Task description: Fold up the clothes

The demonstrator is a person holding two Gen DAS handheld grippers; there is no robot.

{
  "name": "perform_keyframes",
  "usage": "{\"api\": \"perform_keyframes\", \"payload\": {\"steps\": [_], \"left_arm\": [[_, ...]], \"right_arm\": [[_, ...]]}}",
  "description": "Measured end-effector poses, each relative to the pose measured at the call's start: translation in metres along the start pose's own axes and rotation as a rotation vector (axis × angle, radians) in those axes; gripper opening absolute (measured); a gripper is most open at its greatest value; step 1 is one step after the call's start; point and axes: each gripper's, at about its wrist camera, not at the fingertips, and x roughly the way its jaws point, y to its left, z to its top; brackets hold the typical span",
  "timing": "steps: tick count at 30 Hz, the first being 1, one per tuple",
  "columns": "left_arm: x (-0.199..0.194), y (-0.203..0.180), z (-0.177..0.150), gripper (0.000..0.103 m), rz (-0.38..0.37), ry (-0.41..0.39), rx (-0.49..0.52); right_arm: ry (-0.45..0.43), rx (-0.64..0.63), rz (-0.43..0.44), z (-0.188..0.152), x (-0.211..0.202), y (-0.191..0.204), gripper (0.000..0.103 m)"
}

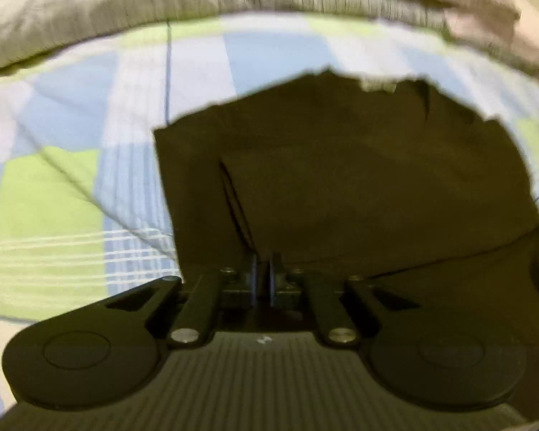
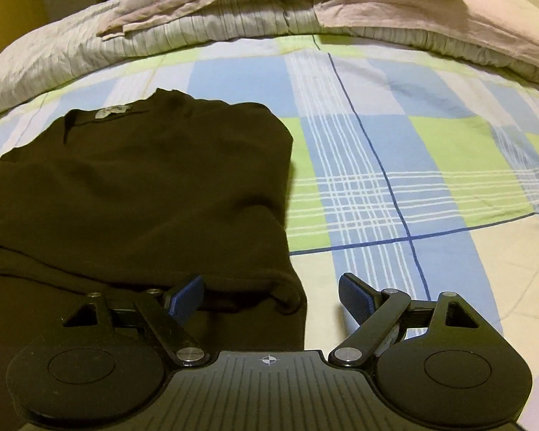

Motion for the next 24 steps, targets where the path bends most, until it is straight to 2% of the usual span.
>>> {"api": "perform_keyframes", "payload": {"steps": [2,7,8,13,16,19,22,24], "left_arm": [[-0.012,0.003,-0.009,0.004,0.005,0.011,-0.021],[-0.001,0.002,-0.037,0.004,0.019,0.096,0.002],[0.002,0.002,-0.041,0.0,0.023,0.105,0.006],[0.003,0.015,-0.044,0.001,0.076,0.108,-0.016],[-0.012,0.026,-0.045,0.003,0.093,0.09,-0.016],[-0.031,0.032,-0.055,0.015,0.113,0.068,-0.003],[-0.048,0.035,-0.065,0.016,0.113,0.05,-0.002],[-0.057,0.03,-0.076,0.016,0.076,0.043,0.01]], "right_arm": [[0.016,-0.013,-0.003,0.0,0.006,-0.002,0.085],[0.047,-0.041,-0.01,0.001,0.018,-0.007,0.085],[0.04,-0.044,-0.019,0.001,0.017,-0.009,0.085],[0.067,0.029,-0.113,0.0,0.009,-0.025,0.085],[0.089,0.08,-0.136,-0.005,-0.002,-0.03,0.085],[0.08,0.081,-0.124,-0.016,-0.023,-0.019,0.085],[0.073,0.058,-0.066,-0.031,-0.044,0.004,0.085],[0.078,0.048,-0.023,-0.047,-0.058,0.022,0.085]]}}
